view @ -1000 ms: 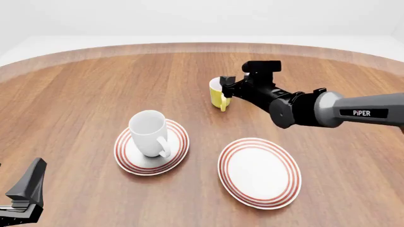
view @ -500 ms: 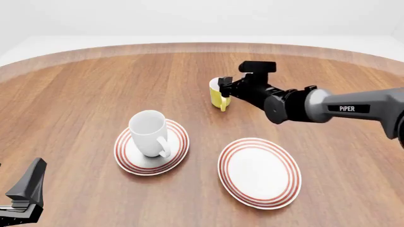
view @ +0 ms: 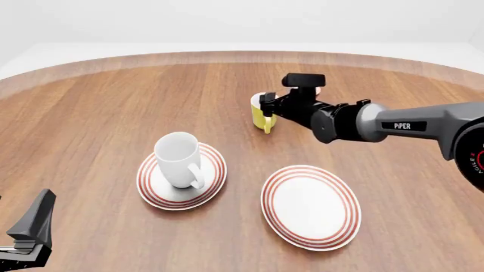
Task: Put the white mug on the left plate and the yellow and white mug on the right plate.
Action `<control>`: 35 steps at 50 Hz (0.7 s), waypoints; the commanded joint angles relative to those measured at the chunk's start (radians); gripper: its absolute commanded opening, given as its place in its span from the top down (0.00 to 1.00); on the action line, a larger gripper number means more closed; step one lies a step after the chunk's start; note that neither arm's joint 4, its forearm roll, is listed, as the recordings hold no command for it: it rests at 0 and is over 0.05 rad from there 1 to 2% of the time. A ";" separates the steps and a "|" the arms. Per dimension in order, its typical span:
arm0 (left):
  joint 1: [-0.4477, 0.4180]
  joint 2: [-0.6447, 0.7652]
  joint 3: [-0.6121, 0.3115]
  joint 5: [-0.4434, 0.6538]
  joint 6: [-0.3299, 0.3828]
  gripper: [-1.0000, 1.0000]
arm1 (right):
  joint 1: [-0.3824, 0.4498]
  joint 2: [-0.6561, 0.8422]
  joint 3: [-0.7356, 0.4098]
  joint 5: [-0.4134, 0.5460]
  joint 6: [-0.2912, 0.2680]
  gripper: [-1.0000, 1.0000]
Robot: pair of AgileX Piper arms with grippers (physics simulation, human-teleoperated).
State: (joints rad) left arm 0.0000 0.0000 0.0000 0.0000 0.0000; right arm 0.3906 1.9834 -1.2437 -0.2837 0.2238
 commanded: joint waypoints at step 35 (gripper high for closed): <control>0.000 0.000 0.000 0.000 0.000 0.00 | -0.005 0.093 -0.087 0.073 0.037 0.00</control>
State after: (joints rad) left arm 0.0000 0.0000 0.0000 0.0000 0.0000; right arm 0.3917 2.0627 -1.3166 -0.2195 0.2554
